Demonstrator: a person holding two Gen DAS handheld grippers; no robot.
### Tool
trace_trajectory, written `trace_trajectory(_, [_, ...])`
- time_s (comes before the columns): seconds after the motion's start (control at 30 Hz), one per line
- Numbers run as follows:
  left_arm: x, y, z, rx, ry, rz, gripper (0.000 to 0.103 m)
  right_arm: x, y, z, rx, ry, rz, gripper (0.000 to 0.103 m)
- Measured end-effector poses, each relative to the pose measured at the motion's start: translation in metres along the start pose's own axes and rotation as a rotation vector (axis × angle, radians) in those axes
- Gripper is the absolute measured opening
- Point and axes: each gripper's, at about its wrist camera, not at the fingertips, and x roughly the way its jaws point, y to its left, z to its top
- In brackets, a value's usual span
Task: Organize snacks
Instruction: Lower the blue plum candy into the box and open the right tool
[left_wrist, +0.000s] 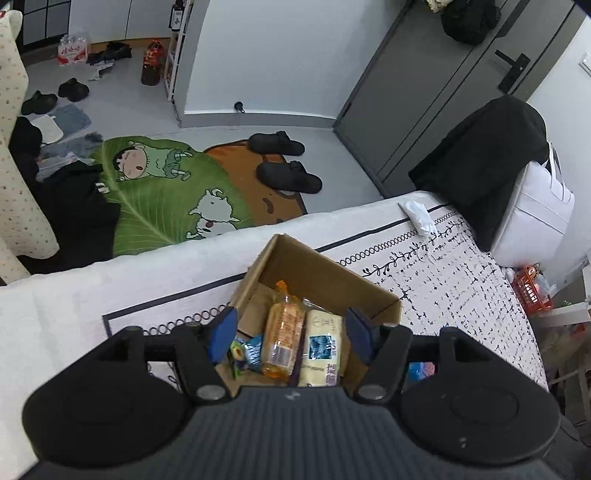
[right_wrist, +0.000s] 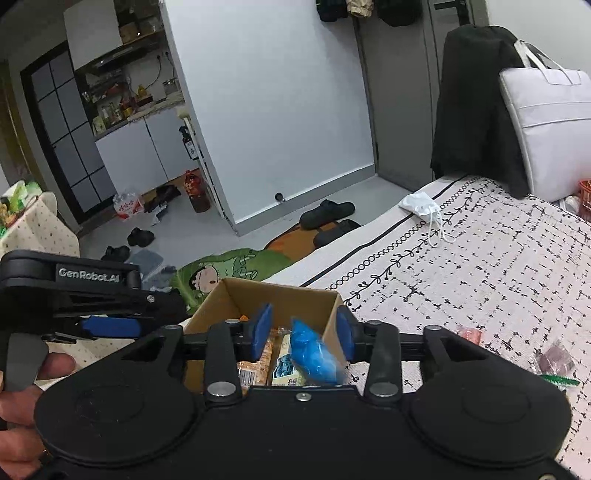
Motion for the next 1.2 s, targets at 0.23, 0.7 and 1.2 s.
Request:
trace_trajectory(0.23, [-0.016, -0.001, -0.007, 0.006, -0.006, 0.001, 0.074, -0.019, -0.015, 0.003, 0.028, -0.022, -0.010, 0.040])
trace_trajectory(0.7, [-0.028, -0.003, -0.031, 0.016, 0.002, 0.025, 0.083, -0.005, -0.046, -0.029, 0.074, 0.089, -0.067, 0.040])
trace_trajectory(1.2, [-0.005, 0.023, -0.030, -0.013, -0.016, 0.081, 0.083, 0.046, -0.043, -0.049, 0.088, 0.199, -0.065, 0.041])
